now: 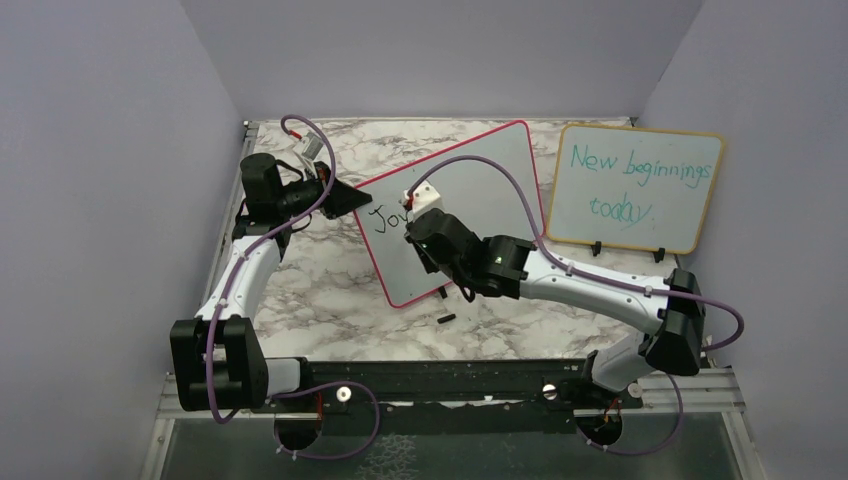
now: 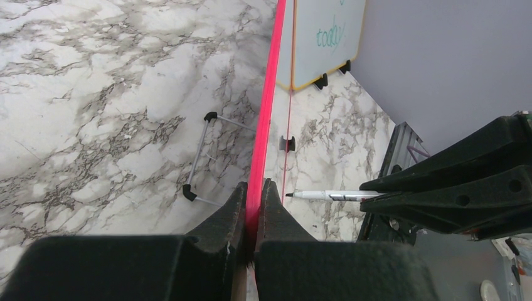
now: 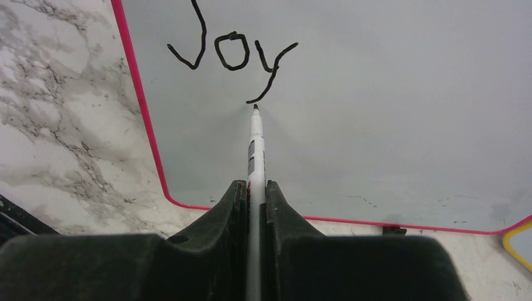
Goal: Write a sentence on the whiteboard
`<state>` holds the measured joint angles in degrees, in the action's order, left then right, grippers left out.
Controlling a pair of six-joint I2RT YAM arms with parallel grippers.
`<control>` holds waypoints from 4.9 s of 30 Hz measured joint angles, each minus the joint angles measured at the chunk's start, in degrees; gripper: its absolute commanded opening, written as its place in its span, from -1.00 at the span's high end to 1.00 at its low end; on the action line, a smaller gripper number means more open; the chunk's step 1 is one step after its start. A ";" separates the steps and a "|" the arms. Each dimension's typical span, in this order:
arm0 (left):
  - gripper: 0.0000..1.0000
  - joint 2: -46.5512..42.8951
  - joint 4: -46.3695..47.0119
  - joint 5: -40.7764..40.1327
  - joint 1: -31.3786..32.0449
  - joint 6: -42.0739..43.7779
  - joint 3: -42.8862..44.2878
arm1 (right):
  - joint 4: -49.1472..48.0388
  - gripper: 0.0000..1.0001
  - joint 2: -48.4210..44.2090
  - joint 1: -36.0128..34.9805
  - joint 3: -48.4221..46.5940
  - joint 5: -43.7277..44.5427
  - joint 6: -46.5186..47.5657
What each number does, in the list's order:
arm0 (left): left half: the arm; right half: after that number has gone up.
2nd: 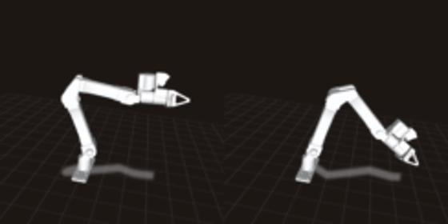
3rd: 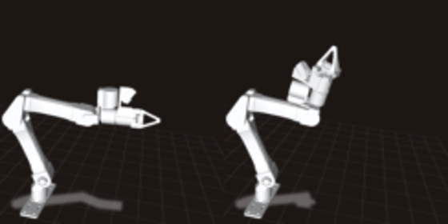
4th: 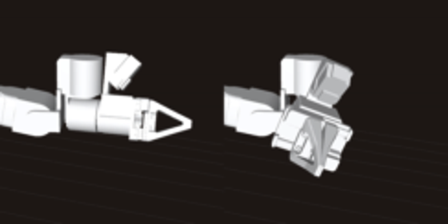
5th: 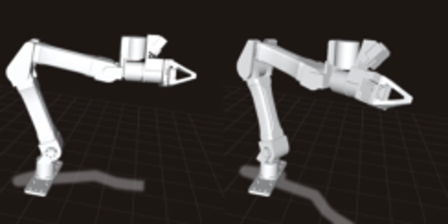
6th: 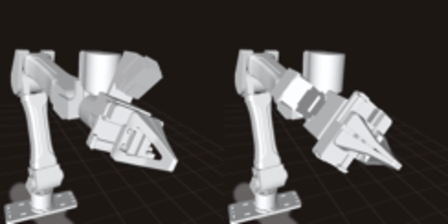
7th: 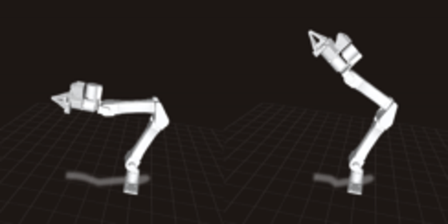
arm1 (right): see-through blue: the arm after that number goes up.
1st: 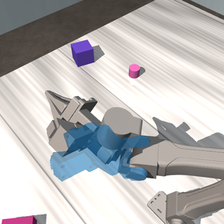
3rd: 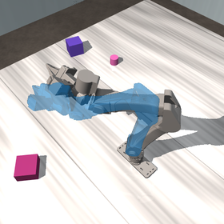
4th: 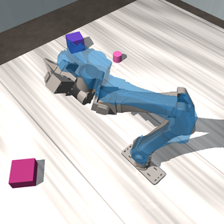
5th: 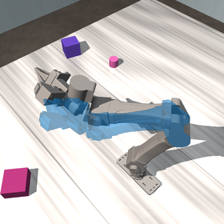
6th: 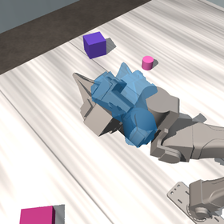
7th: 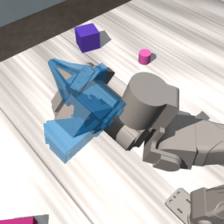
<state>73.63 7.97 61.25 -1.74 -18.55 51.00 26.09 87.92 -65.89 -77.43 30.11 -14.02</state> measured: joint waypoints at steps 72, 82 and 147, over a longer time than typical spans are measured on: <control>1.00 0.57 -1.68 -0.17 -0.07 1.07 0.76 | -14.34 0.99 -5.42 7.52 7.54 1.55 5.05; 1.00 0.57 -1.73 -0.15 -0.02 1.07 0.87 | -13.86 0.99 -6.27 7.74 7.54 1.07 4.98; 1.00 0.72 -2.12 -0.22 -0.02 1.29 1.03 | -7.74 0.99 -6.05 7.87 8.15 -1.05 0.52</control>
<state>74.35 5.85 61.04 -1.76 -17.26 52.03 18.35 81.87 -58.02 -69.28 29.06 -13.50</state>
